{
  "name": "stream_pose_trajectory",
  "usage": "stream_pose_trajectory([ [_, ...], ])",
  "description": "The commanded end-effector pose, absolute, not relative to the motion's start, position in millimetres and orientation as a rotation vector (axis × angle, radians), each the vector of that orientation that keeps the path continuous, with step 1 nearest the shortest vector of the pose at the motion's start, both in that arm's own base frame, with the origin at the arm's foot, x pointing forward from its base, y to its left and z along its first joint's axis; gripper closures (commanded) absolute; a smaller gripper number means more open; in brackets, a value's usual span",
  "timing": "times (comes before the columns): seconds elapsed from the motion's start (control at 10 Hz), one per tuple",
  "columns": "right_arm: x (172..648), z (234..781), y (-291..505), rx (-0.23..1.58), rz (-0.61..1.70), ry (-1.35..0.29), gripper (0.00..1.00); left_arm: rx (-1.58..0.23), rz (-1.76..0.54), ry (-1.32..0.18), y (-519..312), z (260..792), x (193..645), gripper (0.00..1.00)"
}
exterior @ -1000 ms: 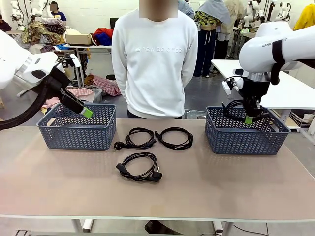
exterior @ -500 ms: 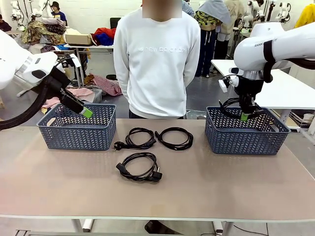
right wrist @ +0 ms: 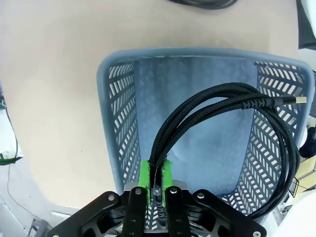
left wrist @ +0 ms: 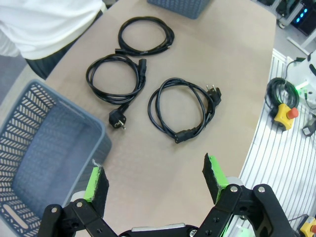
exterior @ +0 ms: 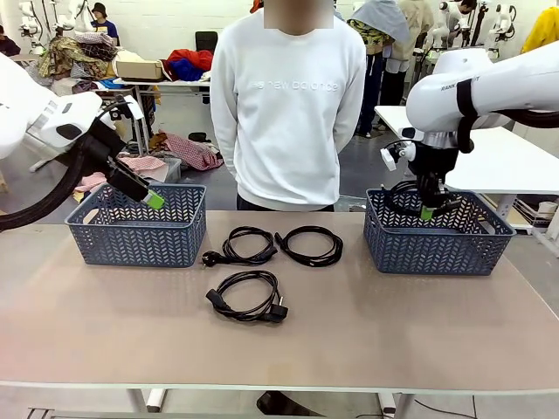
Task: Organize the cables according to human instructions.
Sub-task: Pick up a bundle of cables and place it in the basket indicated by the human.
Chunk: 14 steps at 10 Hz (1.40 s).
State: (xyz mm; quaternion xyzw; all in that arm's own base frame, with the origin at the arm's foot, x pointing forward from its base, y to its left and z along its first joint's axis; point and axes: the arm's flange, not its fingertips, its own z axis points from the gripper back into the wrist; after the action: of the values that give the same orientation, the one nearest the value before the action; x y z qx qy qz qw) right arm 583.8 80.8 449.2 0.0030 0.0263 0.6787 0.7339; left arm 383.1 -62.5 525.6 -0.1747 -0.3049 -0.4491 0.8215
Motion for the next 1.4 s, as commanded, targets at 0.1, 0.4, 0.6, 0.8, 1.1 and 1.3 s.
stream_pose_trajectory([
  [0.1,591,444,78,0.012,1.511,0.071,0.89,-0.398,-0.969,-0.663,-61,525,384,0.0],
  [0.4,594,442,76,0.014,1.494,0.065,0.69,-0.398,-0.969,-0.663,-61,525,384,0.0],
  [0.6,597,442,74,0.017,1.475,0.059,0.5,-0.398,-0.969,-0.663,-61,525,384,0.0],
  [0.8,596,448,74,0.024,1.452,0.04,0.31,-0.398,-0.969,-0.663,-61,525,384,0.0],
  [1.1,594,457,71,0.032,1.441,0.032,0.06,-0.398,-0.969,-0.663,-61,525,384,0.0],
  [1.3,593,460,71,0.03,1.434,0.038,0.0,-0.398,-0.969,-0.663,-61,525,384,0.0],
])
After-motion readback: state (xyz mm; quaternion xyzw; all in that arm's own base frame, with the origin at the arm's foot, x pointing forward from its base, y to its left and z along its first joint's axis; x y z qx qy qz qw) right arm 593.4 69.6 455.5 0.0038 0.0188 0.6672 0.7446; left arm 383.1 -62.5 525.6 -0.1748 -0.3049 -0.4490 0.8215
